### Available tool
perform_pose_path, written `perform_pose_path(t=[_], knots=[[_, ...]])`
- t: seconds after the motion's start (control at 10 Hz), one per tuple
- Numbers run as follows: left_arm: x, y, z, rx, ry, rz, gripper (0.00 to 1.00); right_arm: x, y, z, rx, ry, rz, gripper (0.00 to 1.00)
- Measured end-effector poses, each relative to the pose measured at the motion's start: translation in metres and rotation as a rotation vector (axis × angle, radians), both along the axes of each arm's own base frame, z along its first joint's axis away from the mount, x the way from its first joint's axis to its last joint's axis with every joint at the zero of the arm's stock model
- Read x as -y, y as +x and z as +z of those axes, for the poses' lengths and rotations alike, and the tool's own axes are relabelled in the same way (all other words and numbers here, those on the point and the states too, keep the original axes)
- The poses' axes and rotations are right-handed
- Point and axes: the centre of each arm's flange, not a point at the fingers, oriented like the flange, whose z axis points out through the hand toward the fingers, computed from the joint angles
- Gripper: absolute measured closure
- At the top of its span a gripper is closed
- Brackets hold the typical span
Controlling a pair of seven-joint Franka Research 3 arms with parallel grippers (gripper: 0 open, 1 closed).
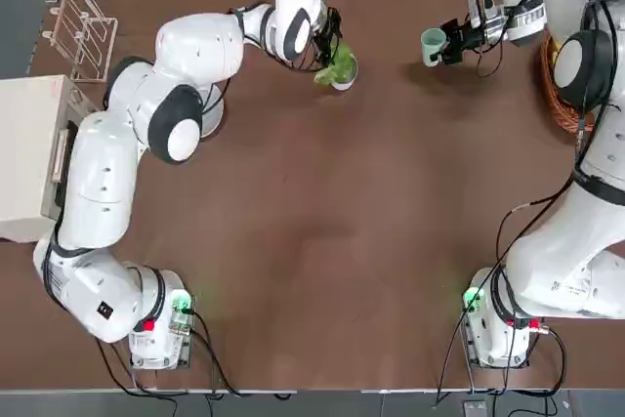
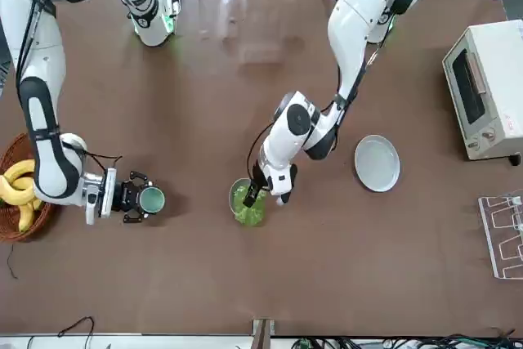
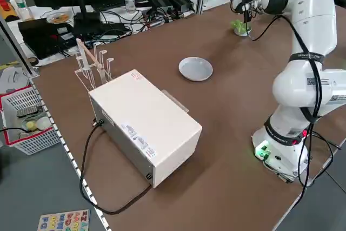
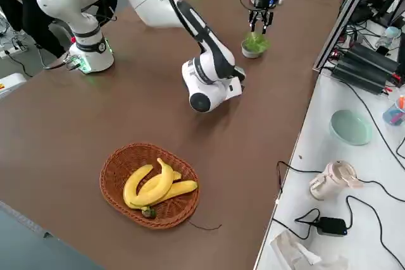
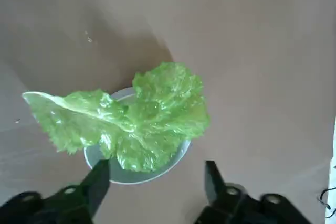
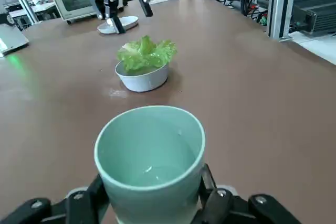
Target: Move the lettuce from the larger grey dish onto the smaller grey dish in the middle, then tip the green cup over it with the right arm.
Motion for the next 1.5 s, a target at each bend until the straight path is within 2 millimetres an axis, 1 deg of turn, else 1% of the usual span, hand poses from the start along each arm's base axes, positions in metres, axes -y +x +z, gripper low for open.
perform_pose_path(t=[0.1, 0.2, 0.3, 0.4, 0.5, 0.7, 0.8, 0.9, 1.1, 1.2, 1.3, 1.4, 1.5], knots=[[-0.004, 0.001, 0.019, -0.025, 0.019, -0.01, 0.0, -0.008, 0.0, 0.001, -0.009, -0.002, -0.013, 0.31], [-0.017, 0.008, 0.044, -0.051, 0.04, -0.002, 0.0, -0.021, 0.001, 0.002, -0.013, -0.005, -0.027, 0.31], [-0.045, 0.024, 0.071, -0.073, 0.057, 0.024, 0.0, -0.036, 0.002, 0.004, -0.023, -0.016, -0.041, 0.31], [-0.08, 0.041, 0.093, -0.094, 0.075, 0.055, 0.0, -0.055, 0.003, 0.006, -0.034, -0.031, -0.049, 0.31], [-0.109, 0.051, 0.105, -0.124, 0.099, 0.076, 0.0, -0.077, 0.004, 0.009, -0.048, -0.047, -0.054, 0.31], [-0.158, 0.06, 0.109, -0.18, 0.175, 0.102, 0.0, -0.12, 0.005, 0.018, -0.074, -0.086, -0.07, 0.31], [-0.189, 0.067, 0.117, -0.192, 0.203, 0.126, 0.0, -0.137, 0.005, 0.025, -0.088, -0.101, -0.081, 0.31], [-0.224, 0.073, 0.131, -0.197, 0.227, 0.114, 0.0, -0.151, 0.004, 0.032, -0.111, -0.108, -0.092, 0.31], [-0.29, 0.076, 0.163, -0.197, 0.275, -0.019, 0.0, -0.177, 0.0, 0.041, -0.165, -0.133, -0.103, 0.31], [-0.322, 0.073, 0.181, -0.197, 0.298, -0.124, 0.0, -0.19, -0.003, 0.043, -0.185, -0.165, -0.113, 0.31], [-0.353, 0.067, 0.204, -0.184, 0.315, -0.241, 0.0, -0.204, -0.006, 0.043, -0.208, -0.195, -0.126, 0.31], [-0.375, 0.058, 0.226, -0.157, 0.329, -0.373, 0.0, -0.217, -0.01, 0.044, -0.233, -0.218, -0.137, 0.31], [-0.384, 0.05, 0.243, -0.118, 0.346, -0.506, 0.0, -0.225, -0.012, 0.045, -0.245, -0.238, -0.147, 0.31]])
